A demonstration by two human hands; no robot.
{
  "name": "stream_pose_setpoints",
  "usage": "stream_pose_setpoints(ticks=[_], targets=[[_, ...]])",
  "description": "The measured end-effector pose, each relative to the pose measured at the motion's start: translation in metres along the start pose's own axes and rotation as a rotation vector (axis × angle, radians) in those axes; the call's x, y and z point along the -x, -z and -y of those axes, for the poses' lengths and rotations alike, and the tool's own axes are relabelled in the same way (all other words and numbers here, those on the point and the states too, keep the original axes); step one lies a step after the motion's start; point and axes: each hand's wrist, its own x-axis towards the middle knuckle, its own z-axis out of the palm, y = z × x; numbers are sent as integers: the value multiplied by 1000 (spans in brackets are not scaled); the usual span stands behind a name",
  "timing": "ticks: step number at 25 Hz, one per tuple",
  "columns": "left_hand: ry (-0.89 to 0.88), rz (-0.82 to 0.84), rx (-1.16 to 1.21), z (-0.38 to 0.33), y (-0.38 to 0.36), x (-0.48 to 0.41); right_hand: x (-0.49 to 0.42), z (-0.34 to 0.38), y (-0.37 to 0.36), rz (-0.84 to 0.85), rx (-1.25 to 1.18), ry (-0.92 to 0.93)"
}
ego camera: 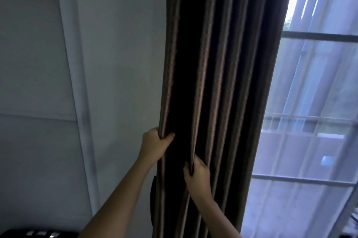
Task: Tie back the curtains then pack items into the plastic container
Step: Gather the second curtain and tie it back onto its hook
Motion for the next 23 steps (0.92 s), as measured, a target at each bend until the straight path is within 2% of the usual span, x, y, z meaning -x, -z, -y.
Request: stream_pose_setpoints(ticks=[3,6,10,12,18,23], targets=[[35,-37,15,6,-3,-1,7,-10,-1,33,90,-64],[27,196,51,-2,-14,-3,2,-16,3,69,168,-105],[-8,419,143,-11,-33,0,14,-10,7,255,240,-113],[63,553,192,-19,-65,23,40,-27,25,254,271,-194],[69,558,222,-20,-61,20,40,-26,12,323,208,-161],[-13,651,129,-20,-63,25,32,-30,-6,372,366,-178]])
